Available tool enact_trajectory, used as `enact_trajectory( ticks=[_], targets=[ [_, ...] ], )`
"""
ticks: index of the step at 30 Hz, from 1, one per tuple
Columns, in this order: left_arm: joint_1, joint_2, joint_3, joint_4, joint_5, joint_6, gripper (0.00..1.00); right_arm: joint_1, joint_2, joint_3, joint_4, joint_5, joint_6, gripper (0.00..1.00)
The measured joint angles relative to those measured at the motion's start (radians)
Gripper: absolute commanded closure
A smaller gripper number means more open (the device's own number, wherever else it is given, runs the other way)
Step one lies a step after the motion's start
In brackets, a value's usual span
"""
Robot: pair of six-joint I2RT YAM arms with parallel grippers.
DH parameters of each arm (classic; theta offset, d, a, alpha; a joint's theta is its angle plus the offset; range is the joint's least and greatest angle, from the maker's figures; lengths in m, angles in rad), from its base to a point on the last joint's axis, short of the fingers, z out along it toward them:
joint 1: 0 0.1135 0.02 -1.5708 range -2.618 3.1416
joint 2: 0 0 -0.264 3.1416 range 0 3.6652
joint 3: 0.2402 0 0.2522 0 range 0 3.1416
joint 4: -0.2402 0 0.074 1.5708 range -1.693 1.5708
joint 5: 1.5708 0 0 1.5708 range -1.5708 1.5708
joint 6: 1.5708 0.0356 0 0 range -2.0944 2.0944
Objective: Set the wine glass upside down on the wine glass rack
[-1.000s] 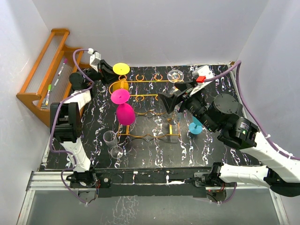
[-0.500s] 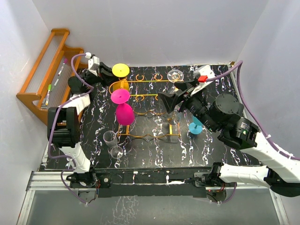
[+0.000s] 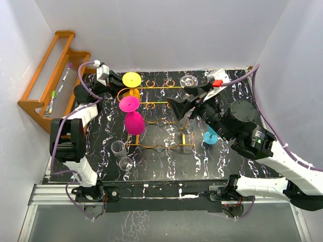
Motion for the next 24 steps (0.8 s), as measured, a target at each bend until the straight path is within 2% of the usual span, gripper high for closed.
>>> enact_trajectory(
  ticks=[9, 21, 24],
  targets=[
    [0.0, -0.064, -0.052, 0.001, 0.012, 0.026, 1.0, 0.0, 0.006, -0.017, 0.024, 0.028, 0.003, 0.24],
    [0.0, -0.067, -0.092, 0.004, 0.005, 0.087, 1.0, 0.0, 0.006, -0.022, 0.06, 0.058, 0.003, 0.24],
    [0.0, -0.067, -0.097, 0.005, 0.002, 0.098, 0.92, 0.0, 0.006, -0.022, 0.061, 0.061, 0.002, 0.24]
  ],
)
